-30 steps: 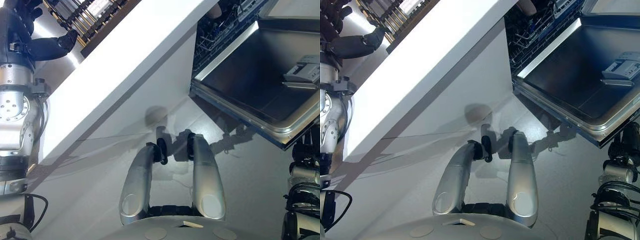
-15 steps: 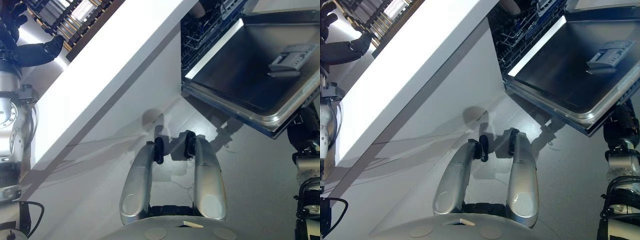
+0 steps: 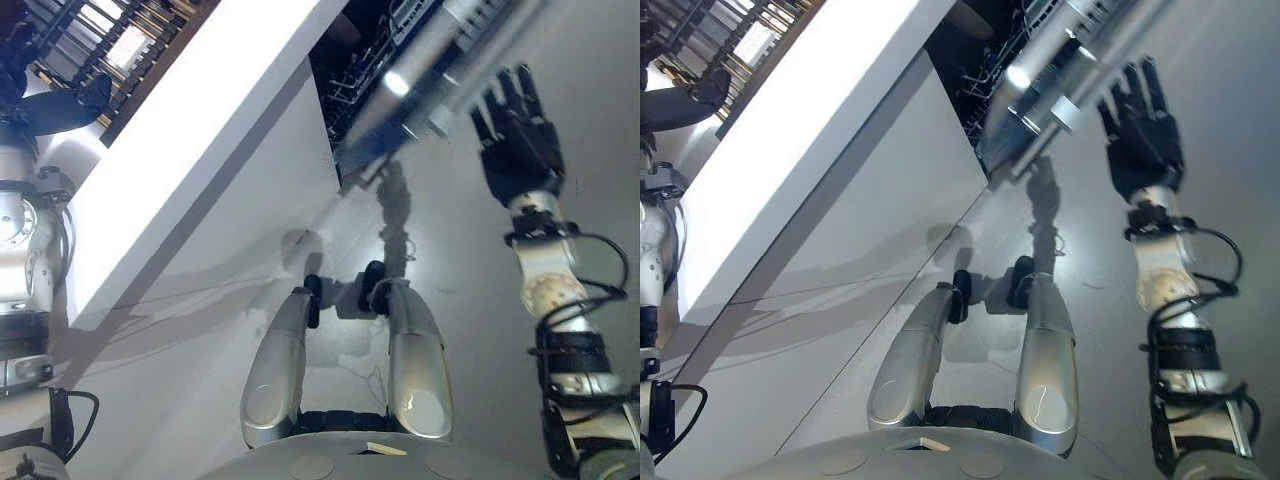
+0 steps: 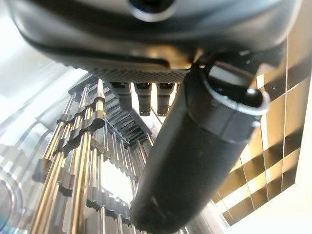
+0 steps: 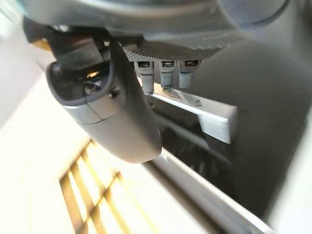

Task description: Pick up plates and place into dishwasher.

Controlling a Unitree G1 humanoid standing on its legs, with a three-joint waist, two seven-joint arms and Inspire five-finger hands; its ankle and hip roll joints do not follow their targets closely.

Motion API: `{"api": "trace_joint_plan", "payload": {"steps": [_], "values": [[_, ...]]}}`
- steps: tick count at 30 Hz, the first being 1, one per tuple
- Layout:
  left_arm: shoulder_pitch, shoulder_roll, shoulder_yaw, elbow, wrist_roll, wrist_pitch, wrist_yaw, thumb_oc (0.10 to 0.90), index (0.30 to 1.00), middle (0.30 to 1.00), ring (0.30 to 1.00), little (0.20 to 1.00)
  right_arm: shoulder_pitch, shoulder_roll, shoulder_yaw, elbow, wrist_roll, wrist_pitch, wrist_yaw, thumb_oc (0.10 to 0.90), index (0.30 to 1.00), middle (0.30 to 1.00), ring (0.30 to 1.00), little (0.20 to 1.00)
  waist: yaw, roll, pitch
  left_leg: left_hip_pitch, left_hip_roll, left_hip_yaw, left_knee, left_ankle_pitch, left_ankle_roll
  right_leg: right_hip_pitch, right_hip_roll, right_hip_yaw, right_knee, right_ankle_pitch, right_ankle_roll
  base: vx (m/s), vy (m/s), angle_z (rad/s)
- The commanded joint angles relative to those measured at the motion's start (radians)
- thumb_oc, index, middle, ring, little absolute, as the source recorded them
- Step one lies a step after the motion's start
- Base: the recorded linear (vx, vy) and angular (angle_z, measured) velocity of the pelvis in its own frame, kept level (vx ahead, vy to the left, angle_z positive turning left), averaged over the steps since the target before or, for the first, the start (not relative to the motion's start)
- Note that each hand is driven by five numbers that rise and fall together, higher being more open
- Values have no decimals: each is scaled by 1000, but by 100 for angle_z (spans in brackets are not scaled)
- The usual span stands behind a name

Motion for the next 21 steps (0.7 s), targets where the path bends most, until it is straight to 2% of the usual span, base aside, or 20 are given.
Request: {"api": "trace_joint_plan", "payload": {"steps": [1,6,8,10,13,15,16,18,21], "values": [[63,-118,-167,-138,4,-110,-25,800,900,900,900,900,-335,124,172,-297,-73,4,221,800,900,900,900,900,74,-81,-19,19,-65,141,5,-16,75,41,40,179,59,-39,-105,68,68,25],[91,-133,-162,-131,3,-124,-16,800,900,900,900,900,-264,131,107,-261,-155,-56,77,800,900,900,900,900,62,-82,-35,64,-59,150,-55,-4,76,73,42,185,10,-24,-94,56,67,59],[112,-143,-153,-131,3,-130,-10,800,900,900,900,900,-197,149,53,-213,-80,-83,15,800,900,900,900,900,54,-86,-47,99,-52,154,-99,5,75,98,43,189,-29,-10,-84,70,49,20],[135,-155,-141,-141,17,-132,-1,800,900,900,900,900,-117,184,12,-188,-63,-114,-6,800,900,900,900,900,45,-89,-63,129,-46,154,-159,30,72,118,48,190,-78,14,-76,50,17,16],[200,-185,-134,-178,43,-145,33,800,900,900,900,900,40,223,-38,-164,-122,-180,-29,800,900,900,900,900,28,-97,-91,196,-34,158,-263,66,59,166,61,189,-165,39,-57,50,-3,29],[209,-189,-134,-181,47,-148,38,800,900,900,900,900,57,224,-42,-159,-133,-190,-36,800,900,900,900,900,26,-97,-96,206,-32,158,-280,74,57,175,63,188,-180,46,-55,50,-11,31],[288,-226,-102,-203,70,-173,40,800,900,900,900,900,224,229,-121,-107,-269,-276,-37,800,900,900,900,900,7,-109,-136,277,-30,162,-375,102,45,238,74,181,-278,69,-36,106,-25,38],[349,-253,-56,-218,81,-184,22,800,900,900,900,900,332,238,-184,-50,-379,-307,-40,800,900,900,900,900,-11,-118,-174,333,-32,165,-448,122,38,296,83,178,-358,86,-25,112,-31,32],[414,-283,-7,-222,91,-203,3,800,900,900,900,900,471,250,-239,52,-416,-311,-28,800,900,900,900,900,-33,-129,-228,400,-36,166,-535,145,32,370,100,181,-452,105,-15,76,-39,1]]}}
